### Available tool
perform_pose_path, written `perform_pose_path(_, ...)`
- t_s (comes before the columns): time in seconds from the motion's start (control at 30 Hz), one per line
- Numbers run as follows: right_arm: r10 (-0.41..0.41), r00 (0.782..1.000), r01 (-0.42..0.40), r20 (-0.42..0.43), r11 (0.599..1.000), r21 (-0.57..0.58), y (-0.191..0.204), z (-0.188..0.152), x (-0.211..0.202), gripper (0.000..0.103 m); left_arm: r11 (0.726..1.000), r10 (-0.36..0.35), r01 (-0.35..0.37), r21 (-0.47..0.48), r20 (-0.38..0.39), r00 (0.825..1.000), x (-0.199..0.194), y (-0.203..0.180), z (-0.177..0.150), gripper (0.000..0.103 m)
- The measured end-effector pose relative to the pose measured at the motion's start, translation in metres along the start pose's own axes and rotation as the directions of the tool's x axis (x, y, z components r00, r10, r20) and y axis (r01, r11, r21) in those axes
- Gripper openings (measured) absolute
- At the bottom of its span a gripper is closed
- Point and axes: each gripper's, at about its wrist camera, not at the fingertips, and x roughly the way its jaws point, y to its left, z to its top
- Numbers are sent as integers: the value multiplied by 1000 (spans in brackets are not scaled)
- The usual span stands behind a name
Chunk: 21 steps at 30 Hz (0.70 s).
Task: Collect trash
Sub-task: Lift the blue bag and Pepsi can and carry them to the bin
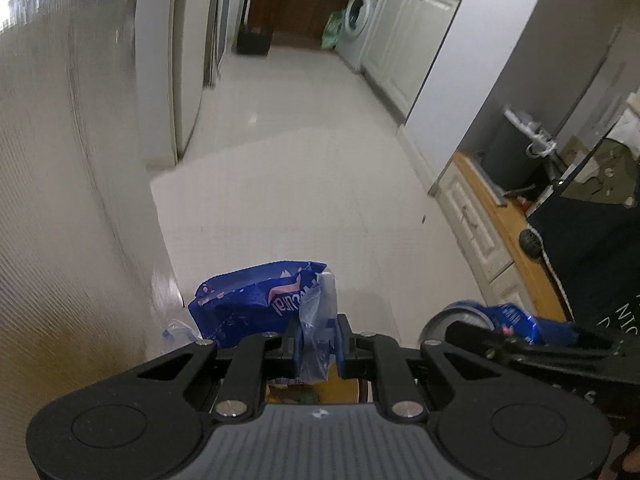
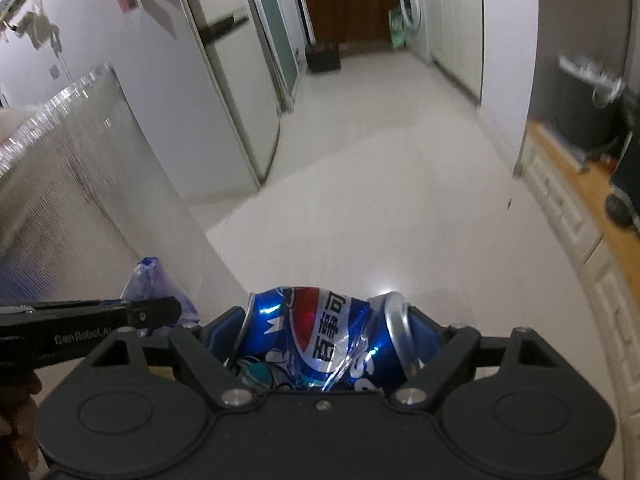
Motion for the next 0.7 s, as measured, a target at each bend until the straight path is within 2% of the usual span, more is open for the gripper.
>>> perform_pose_path(0.17,7,994,-2,-106,999,44,-13,-11,45,86,998,-19,14,-59,-82,996,37,18,-8,16)
perform_pose_path(0.4,21,977,-1,-214,996,94,-24,-22,92,86,992,2,-26,-123,-194,981,80,46,-19,16)
perform_pose_path(0.53,49,974,-29,-219,995,94,-17,-26,110,88,988,6,-39,-150,-219,976,93,57,-22,16)
perform_pose_path(0.7,86,980,-64,-180,990,122,-20,-30,124,93,983,-1,-42,-176,-237,971,107,61,-23,17)
